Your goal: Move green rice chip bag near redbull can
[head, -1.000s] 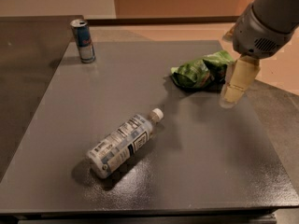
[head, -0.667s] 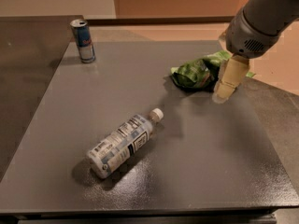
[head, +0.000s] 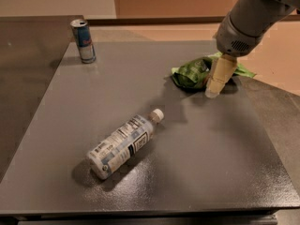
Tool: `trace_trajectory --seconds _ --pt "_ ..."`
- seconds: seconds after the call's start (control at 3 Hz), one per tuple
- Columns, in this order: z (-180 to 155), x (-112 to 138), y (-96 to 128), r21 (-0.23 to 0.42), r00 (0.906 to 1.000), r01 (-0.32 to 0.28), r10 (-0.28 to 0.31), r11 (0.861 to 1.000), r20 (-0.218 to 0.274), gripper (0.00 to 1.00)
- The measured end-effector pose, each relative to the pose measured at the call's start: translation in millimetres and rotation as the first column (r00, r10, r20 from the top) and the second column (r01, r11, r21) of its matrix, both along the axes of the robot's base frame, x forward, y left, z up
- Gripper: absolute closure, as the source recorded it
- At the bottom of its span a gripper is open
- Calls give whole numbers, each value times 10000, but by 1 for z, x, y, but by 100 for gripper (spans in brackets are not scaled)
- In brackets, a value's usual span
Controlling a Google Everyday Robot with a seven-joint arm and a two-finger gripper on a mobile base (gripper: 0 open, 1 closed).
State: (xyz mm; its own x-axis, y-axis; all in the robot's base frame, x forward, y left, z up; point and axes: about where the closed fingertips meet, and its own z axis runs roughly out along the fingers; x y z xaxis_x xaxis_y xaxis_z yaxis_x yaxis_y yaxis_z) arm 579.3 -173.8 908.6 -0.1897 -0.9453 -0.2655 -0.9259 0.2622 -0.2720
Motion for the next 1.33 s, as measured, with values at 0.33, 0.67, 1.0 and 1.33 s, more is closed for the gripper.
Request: trace_trajectory --seconds 0.33,0.67,1.0,1.33 --pt "-11 13 -7 -274 9999 110 -112 9996 -85 0" --pt "-18 19 -14 -538 9996 167 -180 9984 -233 0" --pt "-25 21 -17 -717 9989 119 -151 9974 -446 18" --pt "-28 23 -16 -803 9984 53 -98 9968 -551 41"
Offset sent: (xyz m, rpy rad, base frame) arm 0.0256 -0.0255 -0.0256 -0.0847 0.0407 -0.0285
